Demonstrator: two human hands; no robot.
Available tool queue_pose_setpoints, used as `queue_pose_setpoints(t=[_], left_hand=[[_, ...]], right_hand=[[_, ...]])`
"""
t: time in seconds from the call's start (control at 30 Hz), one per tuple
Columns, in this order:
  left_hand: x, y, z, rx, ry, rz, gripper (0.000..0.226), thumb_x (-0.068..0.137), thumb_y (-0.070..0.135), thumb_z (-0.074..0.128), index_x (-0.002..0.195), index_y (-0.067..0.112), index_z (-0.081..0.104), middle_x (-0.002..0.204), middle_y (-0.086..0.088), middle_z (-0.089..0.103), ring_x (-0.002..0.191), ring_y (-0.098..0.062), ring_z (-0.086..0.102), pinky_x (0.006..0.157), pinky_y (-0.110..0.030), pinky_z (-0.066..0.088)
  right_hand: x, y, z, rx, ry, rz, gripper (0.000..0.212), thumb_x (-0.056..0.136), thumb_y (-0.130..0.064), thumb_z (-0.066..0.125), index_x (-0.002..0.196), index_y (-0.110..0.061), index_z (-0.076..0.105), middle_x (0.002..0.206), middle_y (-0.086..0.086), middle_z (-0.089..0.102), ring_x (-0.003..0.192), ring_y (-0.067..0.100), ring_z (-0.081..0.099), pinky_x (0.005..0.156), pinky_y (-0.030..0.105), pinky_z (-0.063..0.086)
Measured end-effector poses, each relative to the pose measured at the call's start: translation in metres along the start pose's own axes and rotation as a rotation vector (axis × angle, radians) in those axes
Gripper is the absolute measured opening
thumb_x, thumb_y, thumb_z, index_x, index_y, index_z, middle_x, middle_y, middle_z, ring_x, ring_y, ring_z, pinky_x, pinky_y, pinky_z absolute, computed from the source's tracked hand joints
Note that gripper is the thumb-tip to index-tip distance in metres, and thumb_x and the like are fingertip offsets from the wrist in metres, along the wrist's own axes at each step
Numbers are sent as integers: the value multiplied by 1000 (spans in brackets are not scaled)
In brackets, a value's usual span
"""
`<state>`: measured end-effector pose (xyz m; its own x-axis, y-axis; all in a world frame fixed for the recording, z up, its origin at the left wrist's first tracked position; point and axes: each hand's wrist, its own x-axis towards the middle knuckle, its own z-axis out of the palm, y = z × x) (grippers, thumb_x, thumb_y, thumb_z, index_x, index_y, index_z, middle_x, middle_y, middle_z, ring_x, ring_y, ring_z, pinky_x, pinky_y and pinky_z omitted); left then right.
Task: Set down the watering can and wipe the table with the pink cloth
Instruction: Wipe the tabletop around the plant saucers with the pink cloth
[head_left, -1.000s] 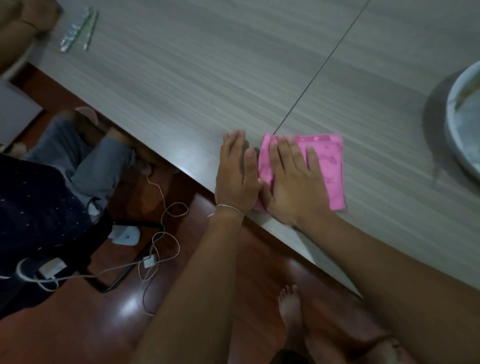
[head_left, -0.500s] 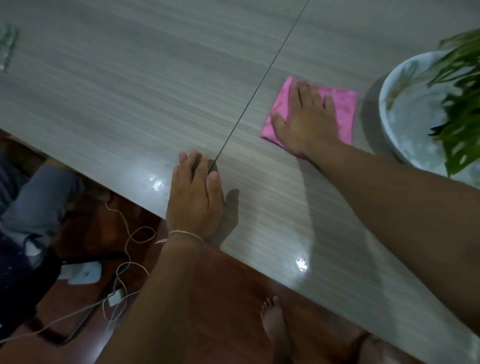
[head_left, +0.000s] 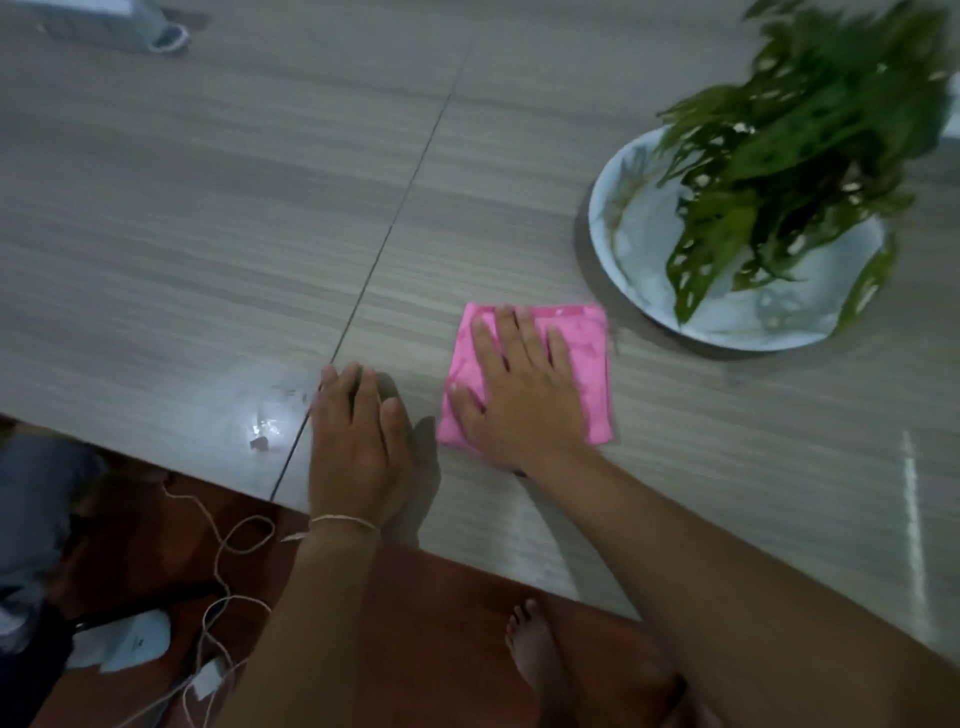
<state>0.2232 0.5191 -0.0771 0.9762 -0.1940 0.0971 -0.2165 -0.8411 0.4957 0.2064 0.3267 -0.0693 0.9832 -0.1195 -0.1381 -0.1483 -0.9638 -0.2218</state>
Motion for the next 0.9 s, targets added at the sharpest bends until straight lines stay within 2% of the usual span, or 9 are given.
queue_pose_setpoints(t=[0.13, 0.23, 0.4, 0.5, 0.6, 0.7, 0.77, 0.9], left_hand=[[-18, 67, 28, -50, -76, 168, 61, 102, 38, 26, 140, -3, 49, 151, -25, 40, 148, -40, 24, 123, -47, 17], [-27, 119, 49, -59, -81, 318, 53, 101, 29, 33, 134, -7, 53, 144, -29, 48, 141, -47, 35, 118, -57, 27], [-48, 184, 91, -48, -189, 497, 59, 105, 39, 26, 141, -3, 49, 150, -26, 42, 146, -42, 29, 116, -57, 29], [-61, 209, 110, -18, -223, 562, 59, 105, 40, 29, 142, -1, 49, 150, -24, 43, 146, -39, 30, 118, -55, 27], [-77, 236, 127, 29, -253, 548, 57, 102, 39, 38, 142, -1, 49, 150, -24, 43, 146, -38, 31, 117, -54, 29], [-87, 257, 138, 49, -202, 491, 55, 96, 42, 46, 138, 6, 54, 147, -22, 45, 142, -39, 37, 115, -51, 32], [-86, 260, 138, 24, -178, 463, 53, 95, 43, 51, 135, 10, 57, 144, -19, 46, 139, -36, 41, 113, -49, 35], [-89, 265, 137, 51, -148, 456, 52, 93, 40, 58, 135, 9, 57, 145, -19, 45, 137, -35, 43, 113, -49, 35]], right_hand=[[-44, 42, 1, 27, 33, 58, 81, 97, -62, 30, 167, -22, 18, 176, 8, 14, 162, 28, 8, 130, 52, 6], [-78, 86, -4, 19, 52, 114, 81, 99, -64, 29, 167, -20, 20, 175, 9, 18, 162, 29, 12, 129, 53, 10], [-124, 177, -18, 14, 121, 240, 81, 99, -60, 38, 166, -16, 25, 171, 14, 28, 158, 32, 24, 128, 54, 16], [-147, 240, -31, 4, 151, 368, 80, 99, -58, 32, 165, -14, 25, 171, 16, 28, 158, 34, 24, 127, 55, 17], [-177, 293, -41, -24, 134, 479, 78, 102, -58, 27, 166, -13, 18, 172, 17, 22, 158, 35, 21, 128, 55, 17], [-223, 322, -44, -47, 89, 513, 79, 104, -60, 16, 167, -13, 9, 174, 16, 13, 161, 34, 13, 129, 55, 13], [-257, 322, -38, -51, 75, 532, 80, 104, -61, 13, 167, -13, 6, 175, 15, 9, 162, 34, 10, 129, 56, 12], [-301, 300, -27, -56, 42, 585, 79, 103, -55, 22, 166, -8, 14, 173, 19, 15, 160, 37, 14, 127, 59, 15]])
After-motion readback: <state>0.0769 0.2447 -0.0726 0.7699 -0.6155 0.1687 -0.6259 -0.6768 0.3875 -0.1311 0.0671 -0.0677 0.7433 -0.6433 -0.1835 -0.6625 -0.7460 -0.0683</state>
